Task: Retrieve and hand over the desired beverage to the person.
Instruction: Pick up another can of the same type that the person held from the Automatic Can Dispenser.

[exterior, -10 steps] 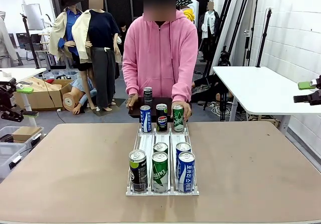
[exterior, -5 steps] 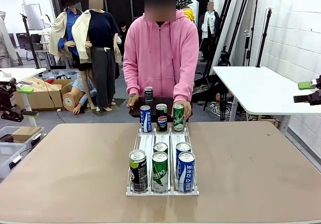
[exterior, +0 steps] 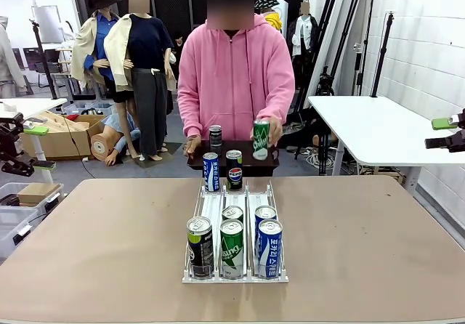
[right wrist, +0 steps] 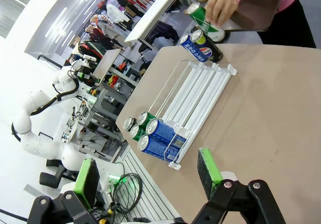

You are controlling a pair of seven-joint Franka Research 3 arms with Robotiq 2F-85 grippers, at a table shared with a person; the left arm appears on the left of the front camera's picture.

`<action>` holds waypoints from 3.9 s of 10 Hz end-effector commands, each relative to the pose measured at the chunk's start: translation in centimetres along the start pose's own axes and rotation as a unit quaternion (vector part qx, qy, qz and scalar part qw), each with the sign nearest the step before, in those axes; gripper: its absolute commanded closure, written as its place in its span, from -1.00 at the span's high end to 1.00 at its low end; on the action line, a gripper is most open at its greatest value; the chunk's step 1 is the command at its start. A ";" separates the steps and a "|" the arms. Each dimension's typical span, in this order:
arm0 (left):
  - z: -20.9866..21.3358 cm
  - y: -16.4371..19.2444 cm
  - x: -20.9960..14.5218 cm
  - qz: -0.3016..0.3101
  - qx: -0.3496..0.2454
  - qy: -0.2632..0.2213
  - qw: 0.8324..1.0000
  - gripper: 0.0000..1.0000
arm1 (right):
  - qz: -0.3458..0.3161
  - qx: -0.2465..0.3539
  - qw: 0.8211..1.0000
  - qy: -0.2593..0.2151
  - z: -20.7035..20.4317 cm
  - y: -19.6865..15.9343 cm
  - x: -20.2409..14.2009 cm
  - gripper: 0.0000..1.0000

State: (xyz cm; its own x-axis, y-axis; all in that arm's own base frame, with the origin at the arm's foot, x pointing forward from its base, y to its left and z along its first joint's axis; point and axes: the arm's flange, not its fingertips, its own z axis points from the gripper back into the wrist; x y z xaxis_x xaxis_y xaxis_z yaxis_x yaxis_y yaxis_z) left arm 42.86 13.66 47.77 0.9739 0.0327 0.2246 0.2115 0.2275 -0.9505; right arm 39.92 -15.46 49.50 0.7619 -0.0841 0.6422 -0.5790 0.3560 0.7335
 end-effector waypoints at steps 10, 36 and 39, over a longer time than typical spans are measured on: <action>0.0 -0.2 -0.3 -0.001 0.001 -0.004 1.000 1.00 | 0.002 0.005 1.000 -0.002 -0.1 0.0 0.0 1.00; 0.0 -0.2 -0.3 -0.001 0.001 -0.004 1.000 1.00 | 0.002 0.005 1.000 -0.002 -0.1 0.0 0.0 1.00; 0.0 -0.2 -0.3 -0.001 0.001 -0.004 1.000 1.00 | 0.002 0.005 1.000 -0.002 -0.1 0.0 0.0 1.00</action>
State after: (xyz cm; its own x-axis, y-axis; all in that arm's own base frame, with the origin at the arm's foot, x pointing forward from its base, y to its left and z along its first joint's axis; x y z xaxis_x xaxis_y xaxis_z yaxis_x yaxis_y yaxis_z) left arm 42.85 13.66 47.77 0.9739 0.0327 0.2247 0.2116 0.2275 -0.9505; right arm 39.92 -15.46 49.50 0.7619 -0.0841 0.6422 -0.5790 0.3560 0.7335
